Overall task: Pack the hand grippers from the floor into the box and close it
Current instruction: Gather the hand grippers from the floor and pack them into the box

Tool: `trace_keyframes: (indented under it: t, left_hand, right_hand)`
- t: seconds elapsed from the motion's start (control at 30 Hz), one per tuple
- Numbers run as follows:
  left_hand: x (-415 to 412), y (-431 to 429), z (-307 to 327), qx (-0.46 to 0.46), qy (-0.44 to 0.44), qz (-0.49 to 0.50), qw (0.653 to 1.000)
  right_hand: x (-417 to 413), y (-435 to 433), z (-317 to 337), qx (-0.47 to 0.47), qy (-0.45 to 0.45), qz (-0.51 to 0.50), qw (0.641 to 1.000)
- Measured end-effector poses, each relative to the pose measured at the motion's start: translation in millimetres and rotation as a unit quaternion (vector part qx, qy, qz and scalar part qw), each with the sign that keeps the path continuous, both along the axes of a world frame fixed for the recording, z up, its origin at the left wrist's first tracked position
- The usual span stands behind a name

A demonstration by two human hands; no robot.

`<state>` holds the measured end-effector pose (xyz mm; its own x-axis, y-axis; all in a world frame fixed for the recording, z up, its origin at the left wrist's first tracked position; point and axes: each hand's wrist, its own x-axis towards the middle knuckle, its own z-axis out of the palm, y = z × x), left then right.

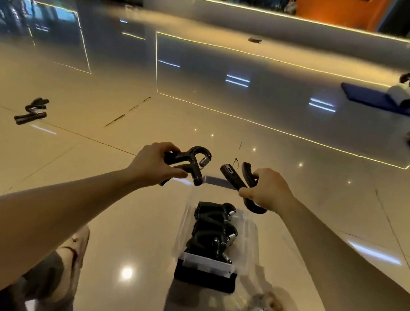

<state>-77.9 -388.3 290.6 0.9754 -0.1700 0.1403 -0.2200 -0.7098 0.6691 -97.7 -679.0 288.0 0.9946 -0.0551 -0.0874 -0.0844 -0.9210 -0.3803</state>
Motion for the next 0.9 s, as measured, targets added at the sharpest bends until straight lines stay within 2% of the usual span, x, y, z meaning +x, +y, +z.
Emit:
trace_keyframes:
  t: [0.23,0.43,0.57,0.9]
  left_hand:
    - [55.0,-43.8,-63.1,0.035,0.065,-0.027,0.997]
    - [83.2,-73.9,-131.5,0.033,0.115,-0.060,0.991]
    - [97.9,-104.3,-162.2,0.039,0.113,-0.056,0.991]
    - [128.9,-147.5,-226.9,0.150,0.113,-0.036,0.981]
  right_hand:
    - [52.2,-27.8,-36.3,0.002,0.042,-0.035,0.998]
    - [86.7,-50.5,-69.4,-0.013,0.062,-0.024,0.998]
    - [105.6,-70.1,-85.6,-0.015,0.068,-0.024,0.997]
    - [144.3,-86.9,-121.9,0.019,0.081,0.010,0.996]
